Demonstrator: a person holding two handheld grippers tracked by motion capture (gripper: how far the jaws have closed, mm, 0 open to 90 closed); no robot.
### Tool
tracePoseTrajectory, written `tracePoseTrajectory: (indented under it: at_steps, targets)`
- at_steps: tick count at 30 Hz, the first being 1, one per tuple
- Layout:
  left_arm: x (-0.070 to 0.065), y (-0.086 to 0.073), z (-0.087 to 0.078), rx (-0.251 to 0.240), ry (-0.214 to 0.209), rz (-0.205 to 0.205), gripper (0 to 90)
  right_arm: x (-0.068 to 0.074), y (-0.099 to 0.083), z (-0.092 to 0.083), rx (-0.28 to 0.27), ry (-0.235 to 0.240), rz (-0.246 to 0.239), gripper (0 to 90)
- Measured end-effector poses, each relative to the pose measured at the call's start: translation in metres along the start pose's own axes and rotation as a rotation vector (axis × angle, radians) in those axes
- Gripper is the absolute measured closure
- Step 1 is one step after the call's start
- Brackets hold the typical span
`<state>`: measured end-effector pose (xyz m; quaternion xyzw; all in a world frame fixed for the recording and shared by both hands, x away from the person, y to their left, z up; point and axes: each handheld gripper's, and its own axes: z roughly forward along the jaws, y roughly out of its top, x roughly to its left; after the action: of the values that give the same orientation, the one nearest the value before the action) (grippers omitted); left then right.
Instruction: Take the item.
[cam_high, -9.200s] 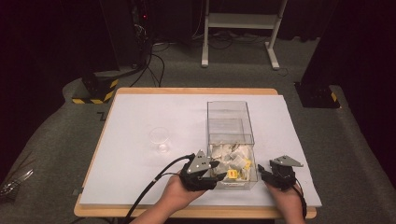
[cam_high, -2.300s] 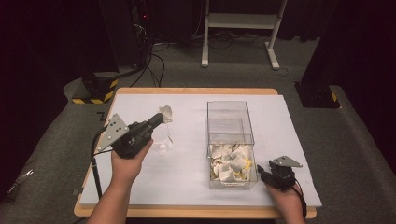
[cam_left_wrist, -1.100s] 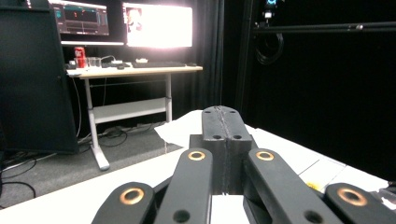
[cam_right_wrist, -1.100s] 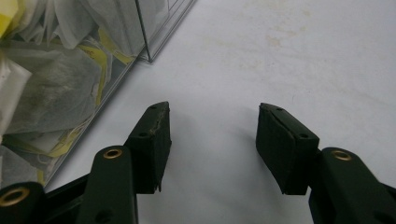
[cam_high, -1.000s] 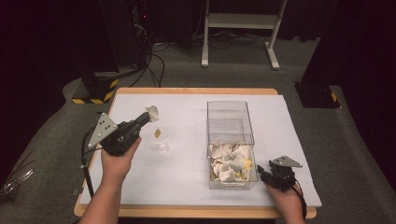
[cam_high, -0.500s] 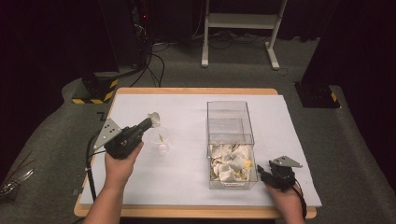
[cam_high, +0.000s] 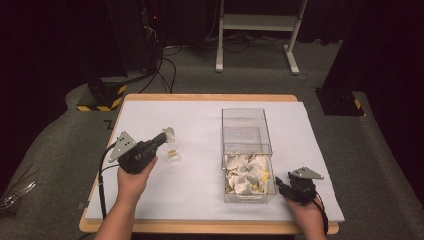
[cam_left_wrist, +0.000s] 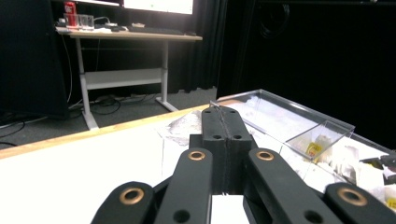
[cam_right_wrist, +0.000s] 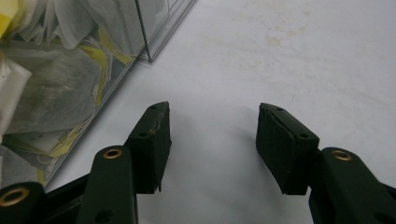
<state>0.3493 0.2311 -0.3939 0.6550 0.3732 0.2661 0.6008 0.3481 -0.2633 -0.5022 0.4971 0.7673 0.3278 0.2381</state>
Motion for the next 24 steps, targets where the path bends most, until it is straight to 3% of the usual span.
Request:
tracePoseTrajectory:
  at_steps: [24]
  targets:
    - [0.007, -0.032, 0.013, 0.082, 0.022, -0.034, 90.0, 0.0, 0.0, 0.0, 0.0, 0.001, 0.001, 45.1]
